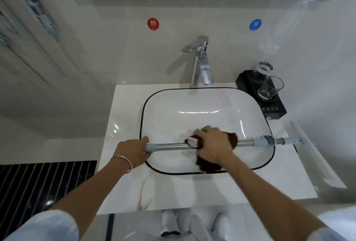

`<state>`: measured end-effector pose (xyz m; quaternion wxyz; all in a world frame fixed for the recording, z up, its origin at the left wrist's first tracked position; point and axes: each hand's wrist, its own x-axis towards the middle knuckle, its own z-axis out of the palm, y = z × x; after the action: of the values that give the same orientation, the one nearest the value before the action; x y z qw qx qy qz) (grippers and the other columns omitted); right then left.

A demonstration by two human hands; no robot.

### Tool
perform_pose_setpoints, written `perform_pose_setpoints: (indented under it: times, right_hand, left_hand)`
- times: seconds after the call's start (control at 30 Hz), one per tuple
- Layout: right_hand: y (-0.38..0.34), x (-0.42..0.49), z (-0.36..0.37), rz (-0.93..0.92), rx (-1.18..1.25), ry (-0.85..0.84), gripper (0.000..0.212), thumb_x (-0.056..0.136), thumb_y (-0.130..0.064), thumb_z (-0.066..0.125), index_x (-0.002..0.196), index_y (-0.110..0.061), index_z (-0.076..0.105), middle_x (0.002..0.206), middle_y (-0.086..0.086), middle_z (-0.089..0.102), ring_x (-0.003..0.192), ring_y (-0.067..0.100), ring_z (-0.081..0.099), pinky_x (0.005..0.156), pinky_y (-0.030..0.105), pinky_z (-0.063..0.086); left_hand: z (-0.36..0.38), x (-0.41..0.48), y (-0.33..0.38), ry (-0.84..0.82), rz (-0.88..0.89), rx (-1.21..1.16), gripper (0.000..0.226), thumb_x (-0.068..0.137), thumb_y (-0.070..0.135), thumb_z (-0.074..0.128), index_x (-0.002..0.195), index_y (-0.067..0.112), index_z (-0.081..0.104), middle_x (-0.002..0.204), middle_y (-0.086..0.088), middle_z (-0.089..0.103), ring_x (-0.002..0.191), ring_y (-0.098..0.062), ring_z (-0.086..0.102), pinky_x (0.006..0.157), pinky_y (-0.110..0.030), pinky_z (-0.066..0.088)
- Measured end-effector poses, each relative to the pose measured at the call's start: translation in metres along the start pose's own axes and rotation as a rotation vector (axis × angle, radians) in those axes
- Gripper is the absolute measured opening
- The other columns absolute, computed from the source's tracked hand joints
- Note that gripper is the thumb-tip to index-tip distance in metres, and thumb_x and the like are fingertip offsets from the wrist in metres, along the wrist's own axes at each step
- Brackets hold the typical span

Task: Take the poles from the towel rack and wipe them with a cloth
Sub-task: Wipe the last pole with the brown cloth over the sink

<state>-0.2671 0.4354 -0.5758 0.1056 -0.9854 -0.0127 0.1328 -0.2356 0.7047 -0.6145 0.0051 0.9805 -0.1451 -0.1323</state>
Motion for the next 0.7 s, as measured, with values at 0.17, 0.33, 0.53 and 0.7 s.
perform_pose_setpoints:
  times: [0.17, 0.33, 0.53, 0.7]
  right_hand:
    - [-0.08, 0.0, 0.024, -0.249, 0.055, 0.041, 0.056, 0.073, -0.028, 0.064, 0.128, -0.027, 0.052, 0.129, 0.006, 0.049, 0.124, 0.034, 0.04, 0.103, 0.05, 0.031]
    - [-0.036, -0.005, 0.019, -0.216, 0.015, 0.074, 0.06, 0.069, -0.036, 0.059, 0.129, -0.031, 0.052, 0.129, 0.001, 0.05, 0.123, 0.031, 0.042, 0.1, 0.046, 0.033]
    - [0.071, -0.023, 0.001, 0.1, -0.053, 0.232, 0.043, 0.067, -0.037, 0.062, 0.11, -0.032, 0.064, 0.112, 0.002, 0.061, 0.108, 0.032, 0.055, 0.091, 0.049, 0.044]
    - [0.083, -0.023, 0.004, 0.125, -0.113, 0.263, 0.046, 0.058, -0.024, 0.079, 0.102, -0.028, 0.067, 0.104, 0.004, 0.063, 0.099, 0.034, 0.058, 0.086, 0.053, 0.047]
  left_hand:
    - [-0.003, 0.002, -0.001, -0.034, -0.032, 0.032, 0.051, 0.088, 0.053, 0.044, 0.135, 0.035, 0.036, 0.108, 0.003, 0.066, 0.1, -0.021, 0.063, 0.08, -0.031, 0.043]
    - [-0.003, 0.009, -0.011, -0.069, 0.01, 0.091, 0.062, 0.087, 0.06, 0.039, 0.144, 0.04, 0.023, 0.113, 0.001, 0.062, 0.104, -0.021, 0.059, 0.085, -0.034, 0.043]
    - [-0.008, 0.012, -0.007, -0.111, -0.039, 0.163, 0.083, 0.084, 0.058, 0.038, 0.149, 0.034, -0.008, 0.156, -0.009, 0.012, 0.143, -0.028, 0.013, 0.11, -0.055, 0.016]
    - [-0.024, 0.017, 0.035, -0.148, 0.043, 0.274, 0.089, 0.086, 0.056, 0.042, 0.148, 0.025, -0.014, 0.156, -0.009, -0.018, 0.144, -0.03, -0.012, 0.111, -0.061, 0.003]
